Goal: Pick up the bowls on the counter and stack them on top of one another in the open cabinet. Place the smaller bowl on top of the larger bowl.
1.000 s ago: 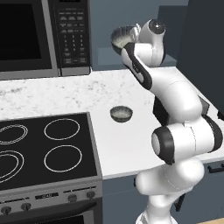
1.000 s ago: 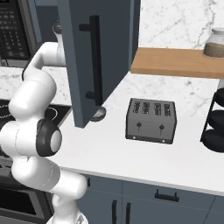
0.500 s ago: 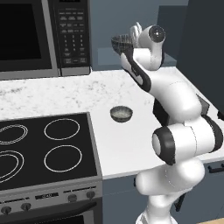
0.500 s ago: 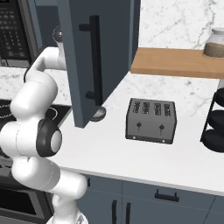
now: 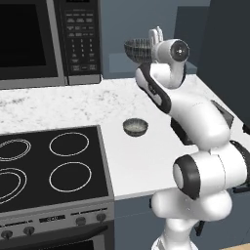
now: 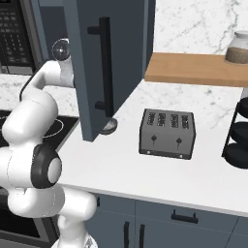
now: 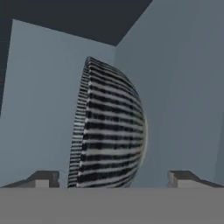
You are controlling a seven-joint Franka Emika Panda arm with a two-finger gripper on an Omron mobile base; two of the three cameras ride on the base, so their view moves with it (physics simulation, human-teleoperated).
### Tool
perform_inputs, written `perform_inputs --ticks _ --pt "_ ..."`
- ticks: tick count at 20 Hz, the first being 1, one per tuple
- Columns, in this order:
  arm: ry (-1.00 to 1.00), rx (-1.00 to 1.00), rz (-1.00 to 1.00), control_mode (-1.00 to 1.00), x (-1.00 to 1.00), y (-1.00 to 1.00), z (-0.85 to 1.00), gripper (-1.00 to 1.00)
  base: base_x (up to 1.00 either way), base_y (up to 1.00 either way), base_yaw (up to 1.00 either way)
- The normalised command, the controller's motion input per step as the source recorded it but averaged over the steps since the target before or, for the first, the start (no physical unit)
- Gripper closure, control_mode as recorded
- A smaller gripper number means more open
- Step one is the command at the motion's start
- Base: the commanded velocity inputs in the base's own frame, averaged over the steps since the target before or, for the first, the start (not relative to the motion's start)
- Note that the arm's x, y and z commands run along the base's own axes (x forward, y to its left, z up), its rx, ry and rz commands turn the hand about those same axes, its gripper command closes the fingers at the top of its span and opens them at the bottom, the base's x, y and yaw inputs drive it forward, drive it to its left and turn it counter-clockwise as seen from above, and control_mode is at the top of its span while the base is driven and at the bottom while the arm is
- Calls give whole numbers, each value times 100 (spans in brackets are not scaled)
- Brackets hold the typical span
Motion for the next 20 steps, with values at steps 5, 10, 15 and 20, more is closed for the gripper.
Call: perform_inputs --ticks 5,10,15,20 --pt "2 1 0 -100 -100 2 34 -100 0 0 0" --pt "6 0 -2 -100 -98 13 -1 -100 0 0 0" --pt "8 1 -14 -100 -82 26 -39 -100 0 0 0" --pt "0 22 -35 -100 -53 25 -62 -100 0 0 0"
